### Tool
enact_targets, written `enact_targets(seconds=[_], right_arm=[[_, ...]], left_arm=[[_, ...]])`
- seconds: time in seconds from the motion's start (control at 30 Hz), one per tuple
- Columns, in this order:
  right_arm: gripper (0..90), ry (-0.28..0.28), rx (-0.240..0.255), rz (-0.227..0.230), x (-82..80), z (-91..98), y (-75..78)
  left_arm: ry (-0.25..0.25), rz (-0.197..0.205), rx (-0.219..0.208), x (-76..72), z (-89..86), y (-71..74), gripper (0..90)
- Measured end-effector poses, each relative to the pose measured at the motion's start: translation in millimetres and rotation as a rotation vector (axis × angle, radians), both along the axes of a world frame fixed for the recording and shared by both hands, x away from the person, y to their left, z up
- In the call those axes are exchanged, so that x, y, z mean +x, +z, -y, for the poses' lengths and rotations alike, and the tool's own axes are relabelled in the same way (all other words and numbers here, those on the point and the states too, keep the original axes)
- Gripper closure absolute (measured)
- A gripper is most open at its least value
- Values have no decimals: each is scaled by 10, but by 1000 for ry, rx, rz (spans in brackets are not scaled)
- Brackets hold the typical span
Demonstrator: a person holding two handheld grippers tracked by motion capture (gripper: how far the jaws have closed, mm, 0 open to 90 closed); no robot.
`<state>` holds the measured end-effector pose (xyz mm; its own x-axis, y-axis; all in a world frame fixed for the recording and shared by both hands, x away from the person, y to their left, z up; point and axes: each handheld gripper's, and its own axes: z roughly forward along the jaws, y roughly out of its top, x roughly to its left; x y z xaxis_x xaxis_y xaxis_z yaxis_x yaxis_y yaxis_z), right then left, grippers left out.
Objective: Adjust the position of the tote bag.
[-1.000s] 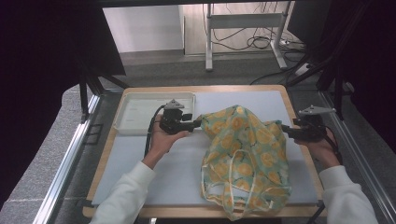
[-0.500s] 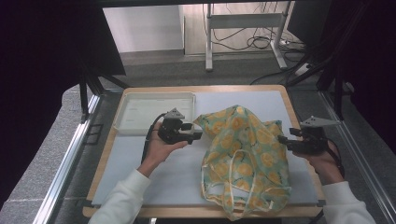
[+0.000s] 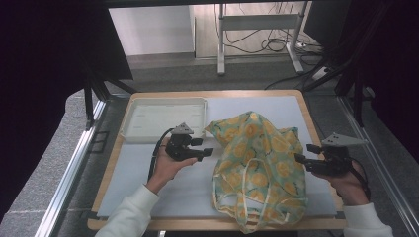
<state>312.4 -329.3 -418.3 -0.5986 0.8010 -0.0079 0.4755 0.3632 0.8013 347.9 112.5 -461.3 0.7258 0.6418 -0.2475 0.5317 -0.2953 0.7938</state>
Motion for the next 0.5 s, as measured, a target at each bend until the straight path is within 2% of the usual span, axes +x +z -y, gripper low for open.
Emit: enact_targets(seconds=[0.3, 0.5], right_arm=[[387, 13, 15, 12, -232, -19, 48], [386, 29, 21, 22, -349, -59, 62]], left_arm=[[-10, 21, -12, -170, -1, 74, 379], [-26, 24, -4, -241, 50, 76, 379]])
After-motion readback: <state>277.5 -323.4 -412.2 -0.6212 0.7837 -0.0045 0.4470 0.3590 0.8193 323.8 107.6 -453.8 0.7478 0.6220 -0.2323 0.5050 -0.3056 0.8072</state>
